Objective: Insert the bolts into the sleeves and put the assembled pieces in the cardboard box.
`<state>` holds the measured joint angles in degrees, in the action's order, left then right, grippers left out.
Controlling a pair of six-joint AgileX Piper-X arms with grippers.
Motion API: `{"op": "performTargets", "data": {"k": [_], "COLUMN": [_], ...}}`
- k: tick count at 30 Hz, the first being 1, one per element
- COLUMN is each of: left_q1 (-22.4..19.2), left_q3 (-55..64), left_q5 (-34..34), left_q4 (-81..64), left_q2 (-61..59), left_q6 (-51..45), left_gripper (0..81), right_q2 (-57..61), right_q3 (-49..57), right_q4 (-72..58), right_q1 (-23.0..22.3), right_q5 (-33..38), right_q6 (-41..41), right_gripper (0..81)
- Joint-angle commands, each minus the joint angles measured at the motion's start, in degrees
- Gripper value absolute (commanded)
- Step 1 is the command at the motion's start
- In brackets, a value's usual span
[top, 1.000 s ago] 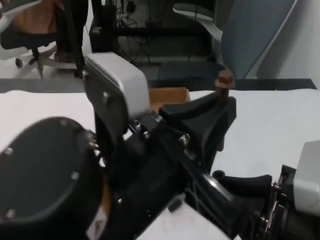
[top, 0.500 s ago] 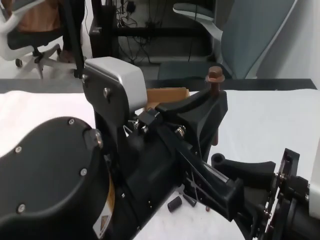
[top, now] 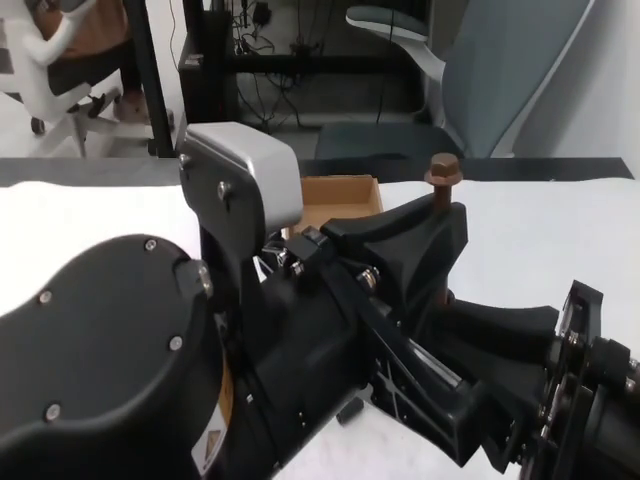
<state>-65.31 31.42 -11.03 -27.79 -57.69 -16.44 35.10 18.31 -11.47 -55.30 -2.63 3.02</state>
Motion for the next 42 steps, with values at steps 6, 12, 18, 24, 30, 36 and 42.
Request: {"op": "performTargets", "data": {"k": [6,12,18,24,30,36,42], "left_q1": [0.06,0.06,0.06,0.17,0.17,0.17,0.86], "left_q3": [0.10,0.10,0.10,0.10,0.10,0.10,-1.31], "left_q5": [5.85,7.80,-0.01,-11.17,-25.89,-26.17,-25.57], "left_q4": [2.72,6.12,5.56,3.84,24.33,46.54,54.96], "left_q2": [0.13,0.13,1.91,12.52,24.46,30.42,26.64], "left_q6": [-2.96,-3.30,1.21,20.96,26.86,17.21,9.60], "left_gripper": [1.3,45.9,70.0,69.9,1.4,1.8,1.8], "right_q2": [-0.22,-0.22,-0.22,1.70,14.64,35.02,54.09], "right_q3": [0.68,1.20,1.20,1.30,8.19,23.88,41.27], "right_q4": [-1.77,-1.62,0.11,7.99,12.84,17.21,21.92], "right_q1": [-0.04,-0.04,0.19,3.97,10.65,17.78,23.97], "right_q5": [-2.67,-2.67,-12.28,-14.75,-7.27,-3.47,-2.31], "right_q6": [-0.49,-0.49,0.05,0.03,0.03,-3.49,-3.47], "right_gripper": [0.6,0.6,0.6,0.6,0.6,0.6,0.6]}}
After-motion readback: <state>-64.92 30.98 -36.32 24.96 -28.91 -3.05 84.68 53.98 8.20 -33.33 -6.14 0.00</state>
